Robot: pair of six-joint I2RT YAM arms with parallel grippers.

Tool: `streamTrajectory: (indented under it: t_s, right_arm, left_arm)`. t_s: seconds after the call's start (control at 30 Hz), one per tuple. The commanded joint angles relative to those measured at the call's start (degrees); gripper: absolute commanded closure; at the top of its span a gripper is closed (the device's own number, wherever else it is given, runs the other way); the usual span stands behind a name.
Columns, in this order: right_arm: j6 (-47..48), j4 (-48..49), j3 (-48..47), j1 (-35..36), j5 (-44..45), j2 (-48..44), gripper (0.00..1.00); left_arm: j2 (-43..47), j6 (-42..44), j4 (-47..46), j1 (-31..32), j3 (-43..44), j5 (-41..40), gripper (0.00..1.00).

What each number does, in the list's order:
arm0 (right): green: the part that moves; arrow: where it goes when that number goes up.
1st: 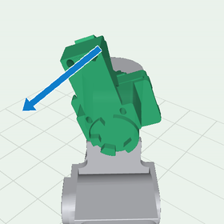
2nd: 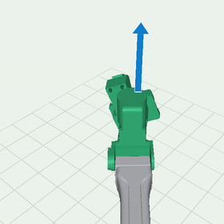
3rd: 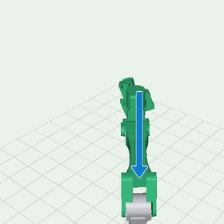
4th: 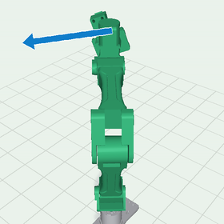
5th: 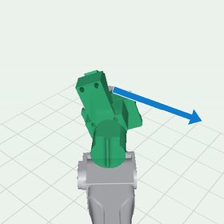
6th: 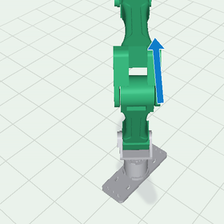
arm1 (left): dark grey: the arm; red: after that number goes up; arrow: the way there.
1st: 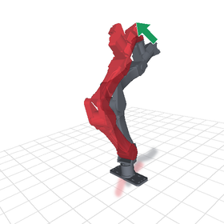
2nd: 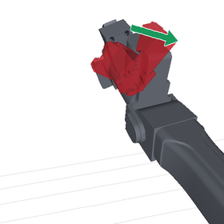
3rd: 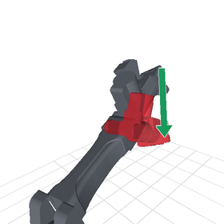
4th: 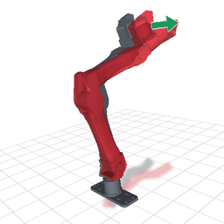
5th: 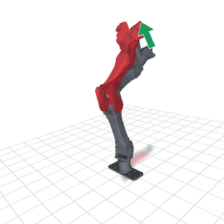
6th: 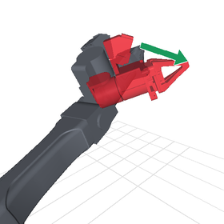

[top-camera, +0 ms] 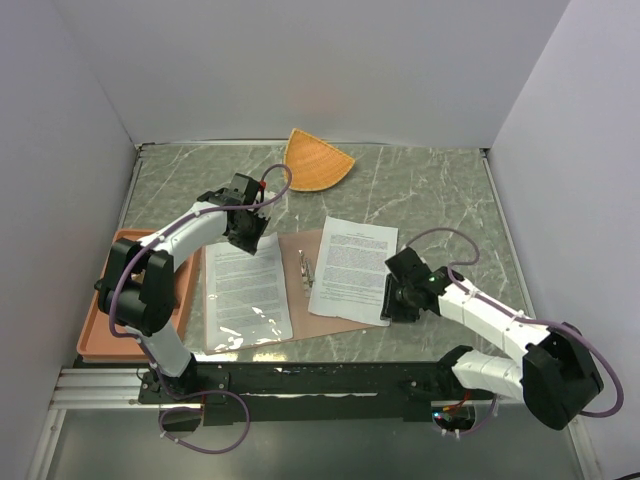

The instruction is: Put the files into the folder

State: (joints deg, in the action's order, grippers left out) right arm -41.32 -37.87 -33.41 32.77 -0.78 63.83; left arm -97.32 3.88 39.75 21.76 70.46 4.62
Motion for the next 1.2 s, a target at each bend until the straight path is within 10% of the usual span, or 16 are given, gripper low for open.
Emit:
streamTrajectory:
  t_s: [0.0, 0.4, 0.7, 1.17]
  right_arm:
    - [2.6, -4.9, -6.8, 0.3, 3.0, 0.1, 0.52]
    - [4.9, 1.6, -21.2, -11.8, 13.2, 14.3, 0.35]
    - [12.1, 7.9, -32.9, -16.9, 3.5, 32.9, 0.46]
    - [14.2, 11.0, -31.3, -20.5, -2.5, 37.1, 0.46]
  left_arm:
    - [1.3, 0.7, -0.9, -0.2, -0.2, -0.6, 0.93]
    - [2.3, 2.2, -0.9, -0.2, -1.0, -1.6, 0.93]
    - [1.4, 2.4, -0.9, -0.2, -1.2, -0.8, 0.93]
    - [1.0, 3.0, -0.7, -0.2, -0.4, -1.0, 0.93]
